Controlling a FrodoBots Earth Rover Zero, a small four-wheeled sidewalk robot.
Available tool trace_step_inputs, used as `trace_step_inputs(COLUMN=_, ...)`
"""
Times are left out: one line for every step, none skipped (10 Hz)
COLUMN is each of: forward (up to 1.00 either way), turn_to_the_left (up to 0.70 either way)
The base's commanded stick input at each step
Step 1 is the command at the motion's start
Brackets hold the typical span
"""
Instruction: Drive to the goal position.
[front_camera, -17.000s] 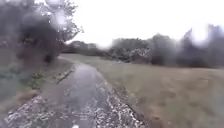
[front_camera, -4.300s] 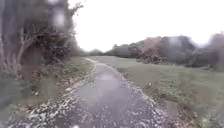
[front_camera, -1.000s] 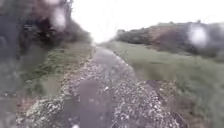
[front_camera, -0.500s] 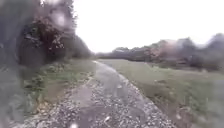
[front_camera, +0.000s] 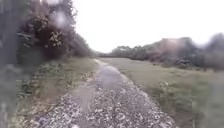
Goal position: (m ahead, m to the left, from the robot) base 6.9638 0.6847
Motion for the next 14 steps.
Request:
trace_step_inputs(forward=1.0, turn_to_the_left=0.0)
trace_step_inputs(forward=1.0, turn_to_the_left=0.0)
trace_step_inputs(forward=1.0, turn_to_the_left=0.0)
trace_step_inputs(forward=1.0, turn_to_the_left=0.0)
trace_step_inputs(forward=1.0, turn_to_the_left=0.0)
trace_step_inputs(forward=1.0, turn_to_the_left=0.0)
trace_step_inputs(forward=1.0, turn_to_the_left=0.0)
trace_step_inputs(forward=1.0, turn_to_the_left=0.0)
trace_step_inputs(forward=1.0, turn_to_the_left=0.0)
trace_step_inputs(forward=1.0, turn_to_the_left=0.0)
trace_step_inputs(forward=1.0, turn_to_the_left=0.0)
trace_step_inputs(forward=1.0, turn_to_the_left=0.0)
trace_step_inputs(forward=1.0, turn_to_the_left=0.0)
trace_step_inputs(forward=1.0, turn_to_the_left=0.0)
